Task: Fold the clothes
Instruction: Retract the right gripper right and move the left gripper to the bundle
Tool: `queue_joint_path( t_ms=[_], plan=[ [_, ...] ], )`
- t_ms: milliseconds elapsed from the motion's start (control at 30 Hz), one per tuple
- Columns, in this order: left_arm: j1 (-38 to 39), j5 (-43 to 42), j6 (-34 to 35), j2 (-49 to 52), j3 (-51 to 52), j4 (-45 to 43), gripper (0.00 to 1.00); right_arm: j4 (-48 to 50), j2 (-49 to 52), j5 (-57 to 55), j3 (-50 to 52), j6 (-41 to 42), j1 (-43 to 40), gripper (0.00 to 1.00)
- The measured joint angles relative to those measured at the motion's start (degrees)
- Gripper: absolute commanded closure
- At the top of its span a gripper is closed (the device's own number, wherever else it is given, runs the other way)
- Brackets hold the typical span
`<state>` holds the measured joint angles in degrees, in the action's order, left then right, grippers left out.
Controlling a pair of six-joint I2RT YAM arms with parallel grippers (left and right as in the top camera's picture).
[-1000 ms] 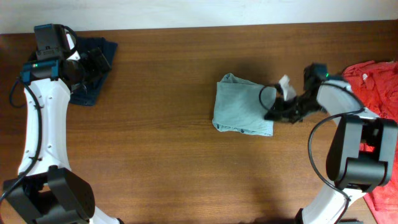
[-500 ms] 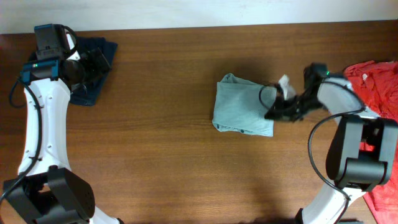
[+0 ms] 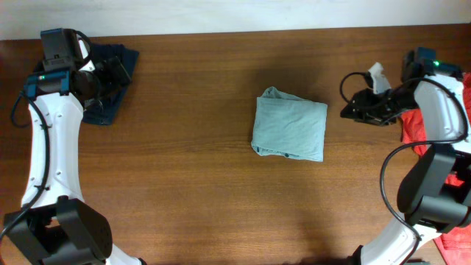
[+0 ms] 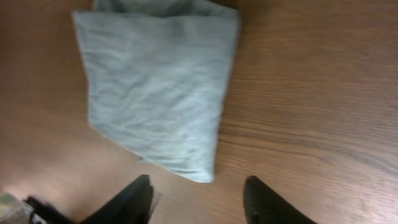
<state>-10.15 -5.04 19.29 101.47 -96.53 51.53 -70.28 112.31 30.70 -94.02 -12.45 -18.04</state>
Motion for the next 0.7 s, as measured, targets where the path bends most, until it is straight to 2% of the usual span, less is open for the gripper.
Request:
queue_joint_path(
  t_ms=[67, 200, 267, 300, 600, 700],
  plan=[
    [0.00, -0.02, 0.00, 0.00, 0.00, 0.00, 0.01, 1.07, 0.00, -0.55, 1.27, -0.17, -1.05, 0.33],
    [0.00, -0.02, 0.00, 0.00, 0.00, 0.00, 0.01, 4.28, 0.00, -1.46, 3.72, -0.15, -1.92, 0.25],
    [0.00, -0.02, -0.02, 0.00, 0.00, 0.00, 0.01, 5.14, 0.02, -2.54, 5.25, 0.02, -2.14, 0.14],
    [0.00, -0.02, 0.00, 0.00, 0.00, 0.00, 0.01, 5.81, 0.02, -3.32, 6.03, -0.11, -2.29, 0.01],
    [0.00, -0.02, -0.02, 0.00, 0.00, -0.04, 0.01, 10.88, 0.02, -13.73, 9.25, 4.07, -4.02, 0.01],
    [0.00, 0.15, 0.00, 0.00, 0.07, -3.72, 0.01, 11.02, 0.02, -15.67, 9.25, 4.85, -4.33, 0.01]
  ],
)
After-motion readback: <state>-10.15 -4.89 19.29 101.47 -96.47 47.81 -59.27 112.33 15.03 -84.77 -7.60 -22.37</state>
